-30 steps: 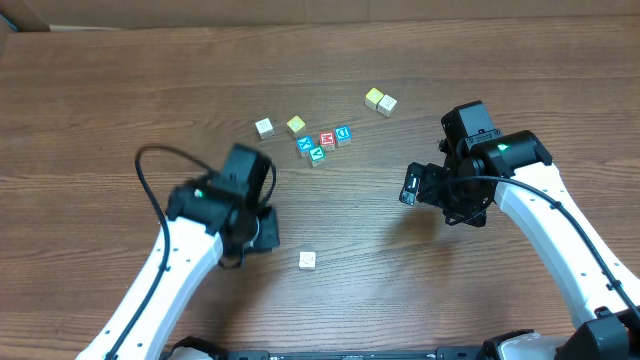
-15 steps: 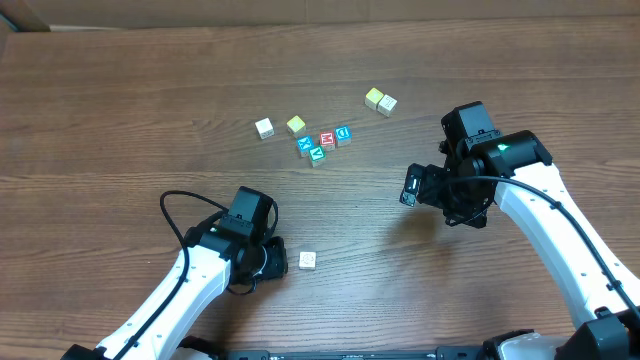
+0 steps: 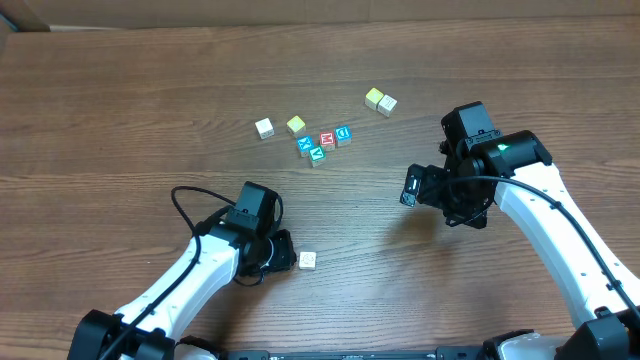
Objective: Flip 3 blocks
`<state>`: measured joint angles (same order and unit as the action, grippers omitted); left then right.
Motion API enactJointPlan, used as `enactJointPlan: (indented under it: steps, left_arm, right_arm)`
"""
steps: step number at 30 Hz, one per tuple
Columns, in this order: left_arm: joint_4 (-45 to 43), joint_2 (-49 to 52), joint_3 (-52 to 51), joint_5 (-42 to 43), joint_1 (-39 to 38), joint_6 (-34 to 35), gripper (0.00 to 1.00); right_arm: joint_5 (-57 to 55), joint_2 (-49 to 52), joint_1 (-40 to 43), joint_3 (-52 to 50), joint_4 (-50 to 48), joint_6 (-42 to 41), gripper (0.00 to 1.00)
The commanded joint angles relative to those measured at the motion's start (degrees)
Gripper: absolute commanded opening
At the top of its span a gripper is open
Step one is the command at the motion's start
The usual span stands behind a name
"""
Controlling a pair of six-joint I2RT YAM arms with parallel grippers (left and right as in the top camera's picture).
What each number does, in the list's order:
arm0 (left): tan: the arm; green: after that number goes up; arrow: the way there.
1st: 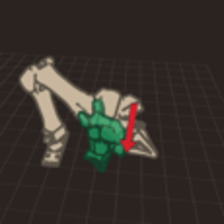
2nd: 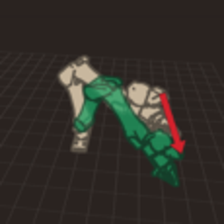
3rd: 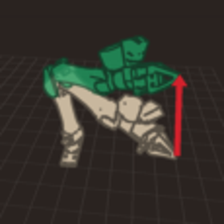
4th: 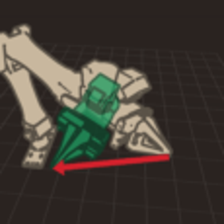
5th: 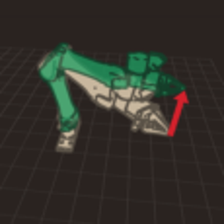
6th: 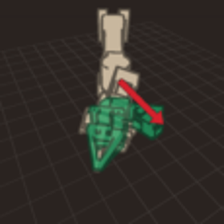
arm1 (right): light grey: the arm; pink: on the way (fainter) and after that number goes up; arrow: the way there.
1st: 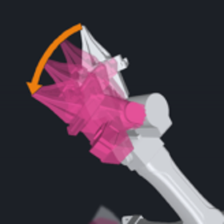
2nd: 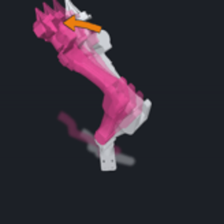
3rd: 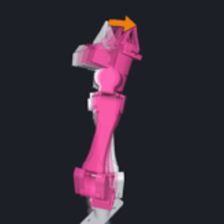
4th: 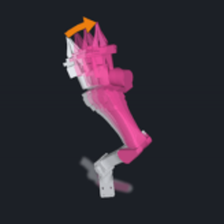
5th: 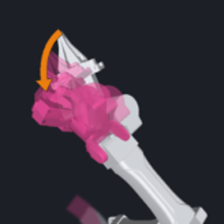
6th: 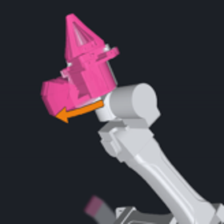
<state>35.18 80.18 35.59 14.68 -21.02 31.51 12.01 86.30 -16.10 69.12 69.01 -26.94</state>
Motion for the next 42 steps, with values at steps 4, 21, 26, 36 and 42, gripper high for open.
enactJointPlan:
  steps: [4, 21, 26, 36, 42]
  left_arm:
    - [0.39, 2.21, -0.96, 0.17, -0.37, 0.46, 0.35]
    - [6.36, -0.72, 7.85, -5.07, -0.37, -0.02, 0.42]
    - [10.29, -0.83, 13.86, -6.25, -0.37, -1.77, 0.45]
    - [24.98, -0.83, 18.25, -11.69, -0.35, -3.87, 0.63]
    - [31.54, -0.81, 18.25, -11.98, -0.35, -4.74, 0.52]
  right_arm:
    - [-0.42, -0.76, 0.20, 1.36, -0.17, 0.33, 1.00]
    - [-0.42, -0.76, 0.20, 1.36, -0.26, 0.33, 1.00]
    - [-0.42, -0.76, 0.20, 1.36, -0.33, 0.33, 1.00]
    - [-0.44, -0.76, 0.20, 1.36, -0.57, 0.35, 1.00]
    - [-0.42, -0.76, 0.20, 1.36, -1.01, 0.35, 1.00]
